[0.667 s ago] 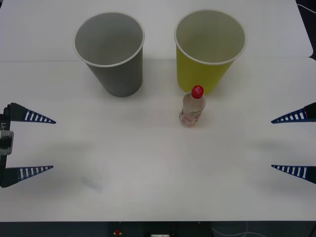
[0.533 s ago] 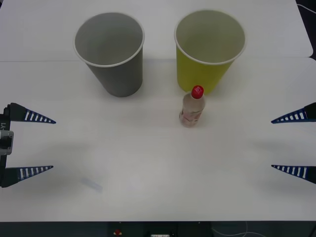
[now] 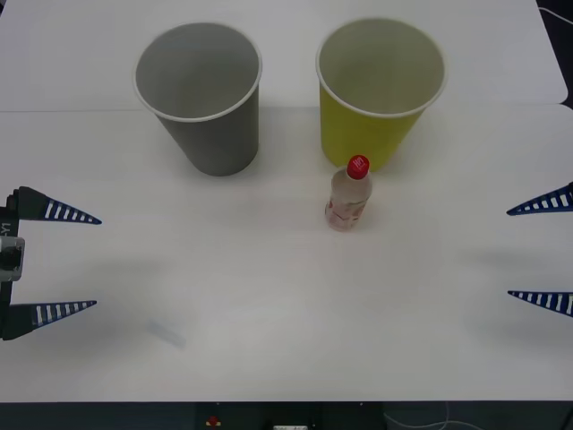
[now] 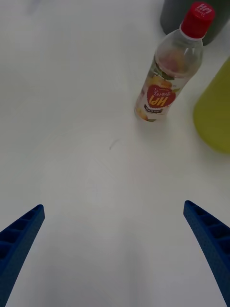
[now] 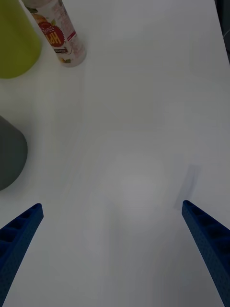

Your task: Put the can into the green bin and the plastic bottle into the gray bin

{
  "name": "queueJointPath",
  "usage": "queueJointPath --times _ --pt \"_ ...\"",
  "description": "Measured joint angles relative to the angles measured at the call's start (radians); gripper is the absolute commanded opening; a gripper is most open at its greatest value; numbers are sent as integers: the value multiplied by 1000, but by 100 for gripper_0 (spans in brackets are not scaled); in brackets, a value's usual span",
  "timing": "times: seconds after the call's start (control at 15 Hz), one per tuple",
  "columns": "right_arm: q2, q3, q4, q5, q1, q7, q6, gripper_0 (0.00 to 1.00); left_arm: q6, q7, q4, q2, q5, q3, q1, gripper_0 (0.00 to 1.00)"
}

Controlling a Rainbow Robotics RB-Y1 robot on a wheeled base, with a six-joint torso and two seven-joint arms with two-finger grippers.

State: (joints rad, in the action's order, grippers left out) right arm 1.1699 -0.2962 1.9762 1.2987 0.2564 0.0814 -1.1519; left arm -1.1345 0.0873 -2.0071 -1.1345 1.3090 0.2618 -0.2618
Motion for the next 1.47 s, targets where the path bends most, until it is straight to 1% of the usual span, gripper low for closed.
queueJointPath --times 0.27,0.4,0.6,0.87,1.07,1.27,1.4,1.47 --pt "-43 6 -37 -15 -3 -2 19 100 0 0 0 0 0 0 0 100" --pt "-63 20 -58 -38 -3 -6 38 100 0 0 0 0 0 0 0 100" --pt "-82 62 -99 -92 -5 -17 87 100 0 0 0 0 0 0 0 100" --pt "-89 152 -157 -221 -4 -31 161 100 0 0 0 0 0 0 0 100" --pt "-102 188 -174 -267 -4 -46 203 100 0 0 0 0 0 0 0 100" --pt "-148 219 -191 -307 -7 -61 246 100 0 0 0 0 0 0 0 100" --pt "-166 272 -192 -340 -24 -74 311 100 0 0 0 0 0 0 0 100" --pt "-168 314 -192 -374 -35 -95 356 100 0 0 0 0 0 0 0 100"
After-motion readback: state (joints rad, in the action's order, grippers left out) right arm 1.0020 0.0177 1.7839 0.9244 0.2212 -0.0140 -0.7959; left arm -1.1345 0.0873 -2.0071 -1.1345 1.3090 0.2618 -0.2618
